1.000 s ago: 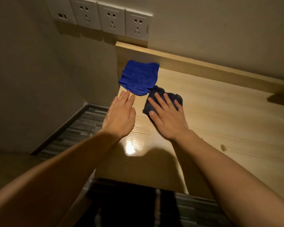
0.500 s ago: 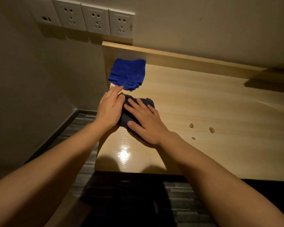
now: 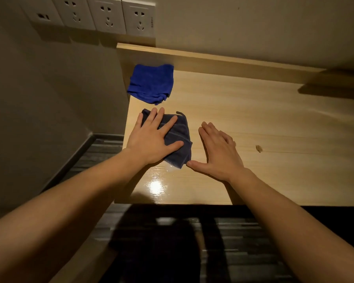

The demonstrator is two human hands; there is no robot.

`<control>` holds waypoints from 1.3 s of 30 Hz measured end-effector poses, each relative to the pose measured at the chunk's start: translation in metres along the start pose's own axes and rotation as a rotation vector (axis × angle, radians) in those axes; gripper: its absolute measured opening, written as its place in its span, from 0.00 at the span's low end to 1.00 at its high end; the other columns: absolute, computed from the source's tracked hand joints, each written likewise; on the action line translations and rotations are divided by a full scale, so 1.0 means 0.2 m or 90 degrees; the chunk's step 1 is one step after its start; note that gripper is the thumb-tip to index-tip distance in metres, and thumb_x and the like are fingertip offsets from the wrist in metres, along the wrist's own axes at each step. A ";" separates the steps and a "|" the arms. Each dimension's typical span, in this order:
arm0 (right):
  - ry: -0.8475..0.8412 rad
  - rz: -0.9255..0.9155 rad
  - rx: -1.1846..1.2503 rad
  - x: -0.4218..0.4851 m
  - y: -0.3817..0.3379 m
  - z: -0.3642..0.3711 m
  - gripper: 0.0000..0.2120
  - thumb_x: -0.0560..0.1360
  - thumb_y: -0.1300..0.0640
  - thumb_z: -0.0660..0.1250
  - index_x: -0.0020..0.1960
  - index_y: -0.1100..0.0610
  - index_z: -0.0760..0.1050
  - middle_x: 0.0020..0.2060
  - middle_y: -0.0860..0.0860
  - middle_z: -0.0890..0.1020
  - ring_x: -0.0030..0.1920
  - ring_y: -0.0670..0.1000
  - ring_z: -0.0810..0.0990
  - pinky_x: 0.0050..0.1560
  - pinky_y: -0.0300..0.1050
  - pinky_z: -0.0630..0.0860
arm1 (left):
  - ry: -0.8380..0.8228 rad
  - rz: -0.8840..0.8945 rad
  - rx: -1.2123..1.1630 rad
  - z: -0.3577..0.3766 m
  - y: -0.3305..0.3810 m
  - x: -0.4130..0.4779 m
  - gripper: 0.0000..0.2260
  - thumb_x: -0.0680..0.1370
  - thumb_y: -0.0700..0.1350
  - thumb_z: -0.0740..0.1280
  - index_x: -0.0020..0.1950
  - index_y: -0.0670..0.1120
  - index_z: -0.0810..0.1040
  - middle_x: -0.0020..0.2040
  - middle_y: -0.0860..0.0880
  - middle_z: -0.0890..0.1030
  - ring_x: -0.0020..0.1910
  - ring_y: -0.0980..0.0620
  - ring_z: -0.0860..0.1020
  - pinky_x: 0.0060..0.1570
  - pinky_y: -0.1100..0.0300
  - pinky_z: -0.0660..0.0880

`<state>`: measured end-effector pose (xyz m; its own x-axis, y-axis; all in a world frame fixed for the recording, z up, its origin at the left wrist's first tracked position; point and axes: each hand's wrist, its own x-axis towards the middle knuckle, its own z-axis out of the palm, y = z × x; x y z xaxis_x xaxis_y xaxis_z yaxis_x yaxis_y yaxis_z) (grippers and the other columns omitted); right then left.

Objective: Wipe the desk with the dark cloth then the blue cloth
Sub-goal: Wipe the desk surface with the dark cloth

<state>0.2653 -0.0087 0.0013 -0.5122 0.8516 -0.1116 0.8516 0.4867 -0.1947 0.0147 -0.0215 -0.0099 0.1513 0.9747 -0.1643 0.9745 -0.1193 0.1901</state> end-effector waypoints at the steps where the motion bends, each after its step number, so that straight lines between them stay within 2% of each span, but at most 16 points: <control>1: -0.002 0.001 -0.007 0.00 0.00 0.00 0.54 0.70 0.21 0.59 0.84 0.55 0.53 0.84 0.52 0.52 0.84 0.50 0.47 0.80 0.53 0.49 | 0.001 0.000 0.003 0.00 0.00 -0.01 0.42 0.77 0.79 0.42 0.88 0.60 0.44 0.89 0.45 0.45 0.87 0.44 0.42 0.83 0.39 0.40; 9: -0.030 -0.016 -0.054 -0.01 0.00 0.00 0.61 0.66 0.16 0.55 0.84 0.56 0.50 0.85 0.53 0.49 0.84 0.52 0.45 0.81 0.56 0.49 | 0.005 -0.003 -0.009 0.04 -0.02 -0.15 0.41 0.78 0.77 0.43 0.88 0.60 0.44 0.88 0.44 0.43 0.87 0.44 0.41 0.84 0.44 0.40; 21: -0.036 -0.012 -0.070 -0.01 -0.01 0.00 0.62 0.66 0.15 0.54 0.85 0.56 0.49 0.85 0.53 0.48 0.84 0.52 0.44 0.80 0.56 0.48 | -0.002 -0.005 -0.023 0.11 0.00 -0.44 0.39 0.80 0.75 0.46 0.87 0.60 0.46 0.88 0.45 0.44 0.87 0.45 0.42 0.84 0.46 0.41; 27: -0.036 -0.014 -0.075 -0.01 0.00 0.00 0.62 0.66 0.15 0.53 0.85 0.57 0.49 0.85 0.54 0.48 0.84 0.52 0.44 0.80 0.56 0.48 | 0.030 -0.008 -0.039 0.15 0.04 -0.58 0.34 0.83 0.67 0.50 0.87 0.54 0.57 0.87 0.41 0.53 0.87 0.42 0.51 0.84 0.45 0.45; 33: -0.036 -0.019 -0.070 -0.02 0.00 0.00 0.62 0.66 0.15 0.53 0.84 0.58 0.50 0.85 0.54 0.48 0.84 0.53 0.44 0.80 0.56 0.48 | 0.084 -0.020 -0.075 0.19 0.12 -0.66 0.29 0.84 0.56 0.54 0.82 0.43 0.69 0.83 0.40 0.67 0.83 0.40 0.63 0.82 0.45 0.54; 37: -0.050 -0.014 -0.056 -0.02 0.00 -0.01 0.62 0.66 0.15 0.53 0.84 0.58 0.50 0.85 0.55 0.49 0.84 0.53 0.44 0.80 0.56 0.48 | 0.106 -0.021 -0.118 0.20 0.20 -0.73 0.26 0.82 0.51 0.58 0.75 0.37 0.77 0.75 0.36 0.76 0.75 0.36 0.75 0.79 0.52 0.54; 39: -0.068 -0.016 -0.040 -0.02 0.00 -0.02 0.62 0.66 0.15 0.54 0.84 0.57 0.49 0.85 0.54 0.47 0.84 0.53 0.43 0.80 0.56 0.46 | 0.090 -0.034 -0.189 0.19 0.28 -0.79 0.26 0.82 0.51 0.58 0.74 0.39 0.79 0.75 0.39 0.78 0.75 0.38 0.76 0.79 0.55 0.57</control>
<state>0.2676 -0.0107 0.0060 -0.5393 0.8153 -0.2106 0.8421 0.5214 -0.1380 0.0519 -0.1892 -0.0097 0.0573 0.9971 -0.0499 0.8864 -0.0278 0.4622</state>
